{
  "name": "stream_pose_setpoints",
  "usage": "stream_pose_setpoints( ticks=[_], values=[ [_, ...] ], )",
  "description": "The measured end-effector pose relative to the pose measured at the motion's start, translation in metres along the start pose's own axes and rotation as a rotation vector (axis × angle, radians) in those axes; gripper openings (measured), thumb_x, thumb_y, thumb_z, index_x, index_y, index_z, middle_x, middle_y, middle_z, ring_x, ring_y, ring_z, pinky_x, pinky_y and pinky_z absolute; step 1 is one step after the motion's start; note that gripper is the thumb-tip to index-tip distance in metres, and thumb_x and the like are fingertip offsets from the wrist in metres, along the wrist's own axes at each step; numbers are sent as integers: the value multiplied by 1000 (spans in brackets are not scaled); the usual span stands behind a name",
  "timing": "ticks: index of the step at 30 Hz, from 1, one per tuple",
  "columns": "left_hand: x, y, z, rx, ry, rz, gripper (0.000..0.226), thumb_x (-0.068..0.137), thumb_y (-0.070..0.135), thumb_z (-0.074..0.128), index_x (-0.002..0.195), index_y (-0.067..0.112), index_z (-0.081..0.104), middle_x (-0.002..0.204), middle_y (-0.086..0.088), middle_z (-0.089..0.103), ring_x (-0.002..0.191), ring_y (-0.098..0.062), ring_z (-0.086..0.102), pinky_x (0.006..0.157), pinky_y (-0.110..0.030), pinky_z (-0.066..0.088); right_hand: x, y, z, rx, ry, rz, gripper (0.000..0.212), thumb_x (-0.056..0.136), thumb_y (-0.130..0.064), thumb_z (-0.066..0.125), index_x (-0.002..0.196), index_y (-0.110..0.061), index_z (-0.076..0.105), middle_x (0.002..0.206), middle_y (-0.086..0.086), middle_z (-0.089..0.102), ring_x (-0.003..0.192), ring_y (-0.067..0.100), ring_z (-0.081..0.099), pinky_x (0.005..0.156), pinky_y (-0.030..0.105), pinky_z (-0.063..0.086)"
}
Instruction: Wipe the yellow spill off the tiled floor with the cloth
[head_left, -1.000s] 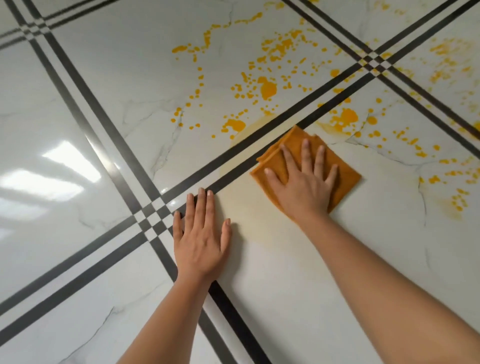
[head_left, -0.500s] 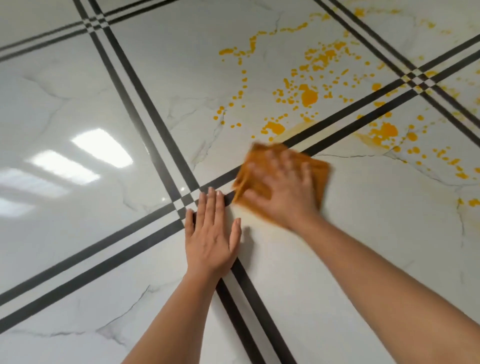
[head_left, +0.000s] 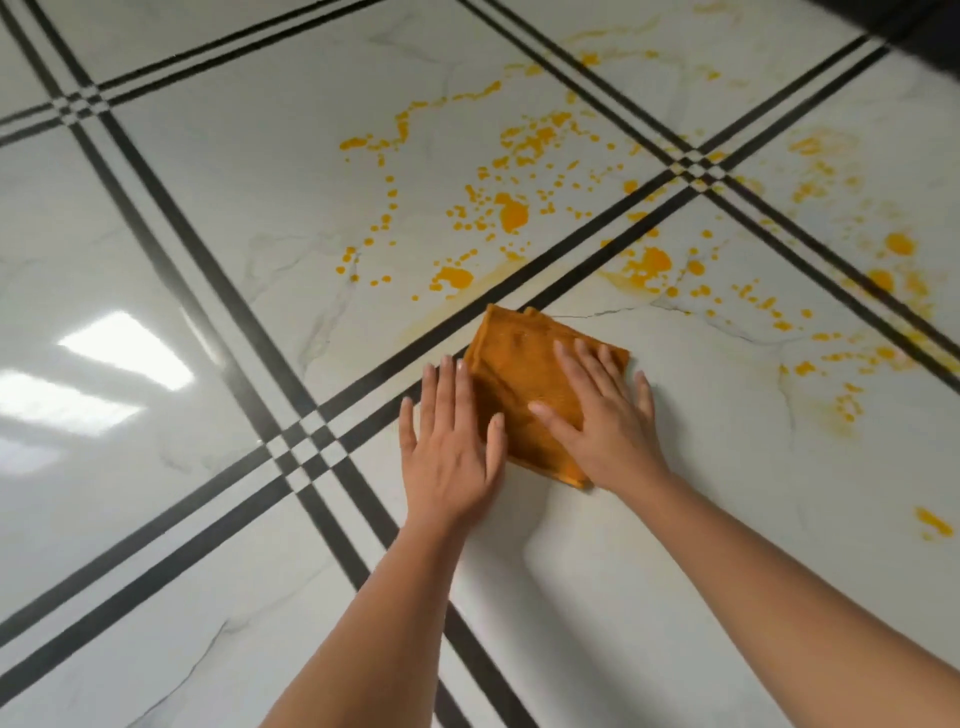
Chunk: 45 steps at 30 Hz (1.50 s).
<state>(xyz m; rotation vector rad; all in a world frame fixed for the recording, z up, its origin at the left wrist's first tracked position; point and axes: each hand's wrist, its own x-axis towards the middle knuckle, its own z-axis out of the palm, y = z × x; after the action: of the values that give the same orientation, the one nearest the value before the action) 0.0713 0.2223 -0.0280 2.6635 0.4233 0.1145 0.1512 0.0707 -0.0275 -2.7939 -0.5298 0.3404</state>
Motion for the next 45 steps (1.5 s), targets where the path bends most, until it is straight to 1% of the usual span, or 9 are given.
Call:
stream_pose_setpoints(
  ticks=[4,9,15,23,26,31,37,41,45],
  values=[
    [35,59,20,112,-125,194,66,94,50,14,149,14,4,157,-5,0,143,-19,-10,113,-37,-13,-49,60,-18,-61,45,127,78,79,-66,4,149,-33,13,158,-7,11,145,12,3,114,42,-1],
    [42,85,53,242,-273,92,66,93,51,13,148,22,-9,157,-1,-13,142,-26,-18,112,-54,-9,-77,107,-19,-83,82,179,76,81,-60,2,148,-29,21,157,-7,16,145,13,6,114,38,2],
    [22,132,75,236,-308,332,62,93,53,17,148,32,-4,157,7,-8,142,-23,-17,109,-59,-10,-89,125,-4,-31,215,200,62,97,-53,13,137,-19,47,144,0,44,134,24,39,108,38,17],
    [39,173,88,225,-396,197,59,93,55,7,144,36,-15,155,4,-19,139,-29,-25,105,-66,-12,-96,142,-21,-37,266,417,65,98,-50,15,127,-11,58,133,8,56,123,30,53,98,48,41],
    [31,184,86,217,-493,263,56,95,52,7,144,38,-14,155,6,-19,139,-27,-26,105,-65,-13,-109,144,-24,34,279,560,56,93,-43,30,127,-8,58,134,11,55,123,34,51,97,54,39],
    [31,189,100,246,-472,445,53,95,52,7,145,41,-9,156,8,-13,141,-26,-21,105,-63,-10,-139,152,-22,56,403,658,51,94,-38,31,134,-13,50,143,6,46,134,25,39,107,44,28],
    [-12,232,131,217,-479,870,54,92,50,26,144,36,27,151,2,30,141,-32,19,103,-64,3,-178,196,-24,37,468,852,53,94,-38,29,138,-12,45,146,7,42,138,23,32,109,43,21],
    [-11,269,149,220,-447,703,59,92,54,20,147,39,6,157,5,5,143,-29,-7,103,-63,-12,-186,231,-29,33,442,897,60,94,-43,22,144,-13,36,151,4,31,141,17,19,113,40,14],
    [-43,300,158,236,-456,652,61,90,54,23,147,33,16,156,-1,16,143,-35,3,103,-67,-6,-197,268,-37,13,403,925,62,93,-46,17,146,-15,28,154,2,25,142,14,11,113,35,6]
  ],
)
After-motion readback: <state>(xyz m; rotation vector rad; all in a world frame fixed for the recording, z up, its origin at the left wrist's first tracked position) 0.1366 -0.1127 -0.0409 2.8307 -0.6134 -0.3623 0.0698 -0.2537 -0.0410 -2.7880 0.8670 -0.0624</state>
